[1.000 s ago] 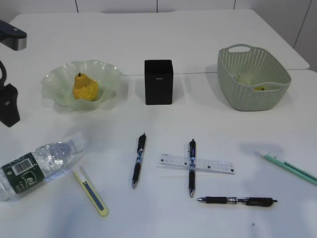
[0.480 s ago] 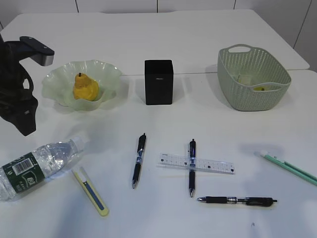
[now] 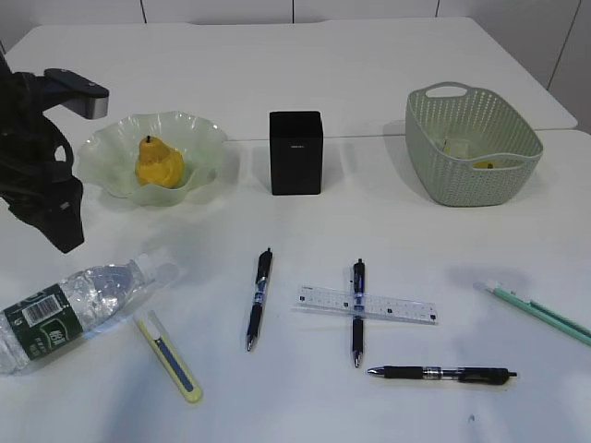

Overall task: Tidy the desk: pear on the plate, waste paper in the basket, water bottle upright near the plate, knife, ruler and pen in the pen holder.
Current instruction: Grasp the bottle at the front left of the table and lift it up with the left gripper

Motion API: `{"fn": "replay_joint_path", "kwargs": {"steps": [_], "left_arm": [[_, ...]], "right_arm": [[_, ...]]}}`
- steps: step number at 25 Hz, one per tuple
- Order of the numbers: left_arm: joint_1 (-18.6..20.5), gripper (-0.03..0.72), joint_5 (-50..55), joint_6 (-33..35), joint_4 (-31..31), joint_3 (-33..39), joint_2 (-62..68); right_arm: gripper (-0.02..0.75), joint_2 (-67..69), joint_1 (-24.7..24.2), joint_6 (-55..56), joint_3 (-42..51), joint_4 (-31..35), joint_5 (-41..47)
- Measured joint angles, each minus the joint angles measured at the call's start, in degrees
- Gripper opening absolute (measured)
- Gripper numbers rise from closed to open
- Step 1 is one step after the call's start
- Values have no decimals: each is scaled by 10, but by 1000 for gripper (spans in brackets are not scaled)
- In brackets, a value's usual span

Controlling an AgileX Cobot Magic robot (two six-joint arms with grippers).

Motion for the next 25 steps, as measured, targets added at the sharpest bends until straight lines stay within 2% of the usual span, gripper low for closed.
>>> {"fn": "replay_joint_path", "kwargs": {"steps": [3, 6, 11, 18, 25], "left_arm": [[0, 560, 0, 8, -1, 0, 1], [0, 585, 0, 8, 0, -1, 4], [-8, 588, 0, 16, 13, -1, 34], [-49, 588, 1, 20, 56, -1, 76], [-54, 588, -13, 21, 78, -1, 97]], "right_arm": [[552, 0, 0, 0, 0, 0, 0], [551, 0, 0, 0, 0, 0, 0], [552, 0, 0, 0, 0, 0, 0], [552, 0, 0, 0, 0, 0, 0], [552, 0, 0, 0, 0, 0, 0]]}}
